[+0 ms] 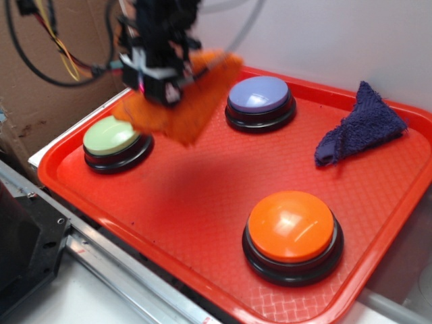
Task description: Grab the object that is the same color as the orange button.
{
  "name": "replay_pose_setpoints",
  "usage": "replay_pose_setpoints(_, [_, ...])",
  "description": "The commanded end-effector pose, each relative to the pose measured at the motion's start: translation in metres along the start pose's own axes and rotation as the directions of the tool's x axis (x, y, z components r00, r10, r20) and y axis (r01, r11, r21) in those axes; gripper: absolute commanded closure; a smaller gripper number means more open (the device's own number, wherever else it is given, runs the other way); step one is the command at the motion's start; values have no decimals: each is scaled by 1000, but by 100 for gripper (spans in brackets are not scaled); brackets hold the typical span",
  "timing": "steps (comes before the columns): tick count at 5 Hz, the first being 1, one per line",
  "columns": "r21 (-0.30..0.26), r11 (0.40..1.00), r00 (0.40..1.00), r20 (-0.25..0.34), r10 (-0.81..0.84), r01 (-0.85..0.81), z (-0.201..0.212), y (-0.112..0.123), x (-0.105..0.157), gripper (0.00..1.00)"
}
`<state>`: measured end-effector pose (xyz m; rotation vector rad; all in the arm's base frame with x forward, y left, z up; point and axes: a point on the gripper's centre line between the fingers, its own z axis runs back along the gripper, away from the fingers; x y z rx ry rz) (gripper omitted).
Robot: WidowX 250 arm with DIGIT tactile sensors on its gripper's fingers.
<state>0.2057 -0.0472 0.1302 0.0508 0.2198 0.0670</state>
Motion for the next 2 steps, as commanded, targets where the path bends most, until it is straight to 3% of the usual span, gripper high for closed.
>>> replay_pose_setpoints(1, [12, 999, 972, 233, 42, -46, 94, -2, -50, 100])
replay_pose_setpoints(2, [21, 998, 962, 268, 55, -63, 138, 1, -75, 100])
